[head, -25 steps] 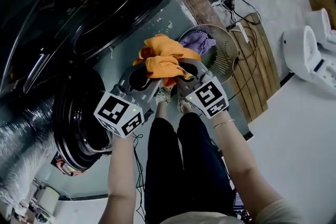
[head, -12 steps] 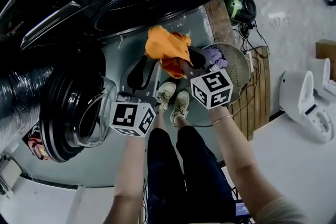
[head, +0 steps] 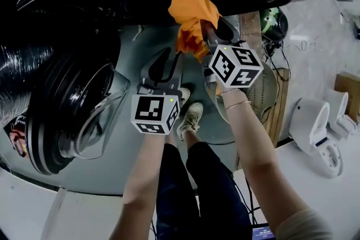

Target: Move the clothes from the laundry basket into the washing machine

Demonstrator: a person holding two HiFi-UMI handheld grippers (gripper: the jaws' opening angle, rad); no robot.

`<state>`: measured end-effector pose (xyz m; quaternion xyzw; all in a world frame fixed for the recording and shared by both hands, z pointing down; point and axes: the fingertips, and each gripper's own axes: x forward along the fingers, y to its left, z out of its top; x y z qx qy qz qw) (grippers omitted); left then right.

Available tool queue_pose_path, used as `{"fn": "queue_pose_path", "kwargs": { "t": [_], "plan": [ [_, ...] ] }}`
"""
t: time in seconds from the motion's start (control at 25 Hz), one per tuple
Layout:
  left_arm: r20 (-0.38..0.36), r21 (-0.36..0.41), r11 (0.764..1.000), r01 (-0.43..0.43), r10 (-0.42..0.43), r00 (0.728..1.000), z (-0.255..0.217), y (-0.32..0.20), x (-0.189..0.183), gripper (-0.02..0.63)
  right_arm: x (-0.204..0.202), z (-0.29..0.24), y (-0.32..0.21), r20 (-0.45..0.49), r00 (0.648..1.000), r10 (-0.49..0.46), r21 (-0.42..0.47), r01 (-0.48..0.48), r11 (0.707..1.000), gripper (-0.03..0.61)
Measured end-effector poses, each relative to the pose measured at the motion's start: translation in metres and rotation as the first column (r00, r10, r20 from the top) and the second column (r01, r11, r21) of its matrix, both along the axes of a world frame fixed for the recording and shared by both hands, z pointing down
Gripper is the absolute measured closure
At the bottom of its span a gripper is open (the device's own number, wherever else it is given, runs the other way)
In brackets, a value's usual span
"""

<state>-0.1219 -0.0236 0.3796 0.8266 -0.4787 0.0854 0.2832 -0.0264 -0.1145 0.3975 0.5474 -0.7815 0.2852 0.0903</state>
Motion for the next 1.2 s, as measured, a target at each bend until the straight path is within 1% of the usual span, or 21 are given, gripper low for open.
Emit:
{"fn": "queue_pose_path", "kwargs": {
  "t": [0.2,0.36,0.48,0.56,0.6,0.64,0.68,0.72,0.76,0.84,0.92,1.04,1.12,1.2],
  "plan": [
    [-0.014,0.004,0.999,0.037,-0.037,0.999,0.025,-0.012,-0.007,0.491,-0.011,0.002,-0.044,0.015,1.0,-0.008,0.077,0.007,0.997,0.489],
    [-0.017,0.013,0.999,0.04,-0.04,0.999,0.037,-0.016,-0.009,0.491,-0.015,-0.01,-0.083,0.017,1.0,0.001,0.154,-0.004,0.988,0.489],
    [-0.01,0.024,0.999,0.041,-0.041,0.999,0.04,-0.022,-0.01,0.491,-0.022,-0.029,-0.108,0.035,0.999,0.003,0.222,-0.011,0.975,0.488],
    [-0.01,0.025,0.999,0.039,-0.039,0.999,0.041,-0.027,-0.009,0.491,-0.03,-0.032,-0.123,0.035,0.999,-0.007,0.236,-0.002,0.972,0.488],
    [-0.011,0.023,0.999,0.036,-0.036,0.999,0.042,-0.03,-0.009,0.491,-0.034,-0.027,-0.13,0.027,1.0,-0.016,0.222,0.01,0.975,0.481],
    [-0.01,0.021,0.999,0.031,-0.031,0.999,0.043,-0.032,-0.008,0.491,-0.038,-0.02,-0.134,0.017,0.999,-0.031,0.196,0.027,0.98,0.432],
    [-0.009,0.019,0.999,0.026,-0.026,1.0,0.043,-0.033,-0.007,0.491,-0.042,-0.012,-0.137,0.01,0.999,-0.052,0.164,0.05,0.985,0.298],
    [-0.008,0.016,1.0,0.02,-0.02,1.0,0.043,-0.034,-0.007,0.491,-0.045,-0.004,-0.137,0.004,0.997,-0.071,0.131,0.07,0.989,0.224],
    [-0.007,0.013,1.0,0.016,-0.016,1.0,0.043,-0.035,-0.006,0.491,-0.046,0.002,-0.135,-0.004,0.997,-0.083,0.103,0.083,0.991,0.18],
    [-0.002,0.004,1.0,0.009,-0.009,1.0,0.043,-0.036,-0.005,0.491,-0.042,0.007,-0.126,-0.024,0.996,-0.091,0.073,0.092,0.993,0.159],
    [0.001,-0.002,1.0,0.002,-0.002,1.0,0.043,-0.037,-0.004,0.491,-0.037,0.006,-0.112,-0.03,0.994,-0.106,0.067,0.108,0.992,0.138],
    [0.006,-0.015,1.0,-0.014,0.014,1.0,0.044,-0.035,0.0,0.49,-0.022,0.013,-0.078,-0.059,0.989,-0.137,0.043,0.14,0.989,0.137],
    [0.012,-0.024,0.999,-0.024,0.025,1.0,0.045,-0.03,0.003,0.491,-0.005,0.027,-0.047,-0.096,0.985,-0.146,-0.008,0.146,0.989,0.137],
    [0.02,-0.034,0.999,-0.036,0.037,0.999,0.048,-0.023,0.008,0.491,0.017,0.048,-0.014,-0.129,0.983,-0.132,-0.086,0.122,0.989,0.137]
  ]
}}
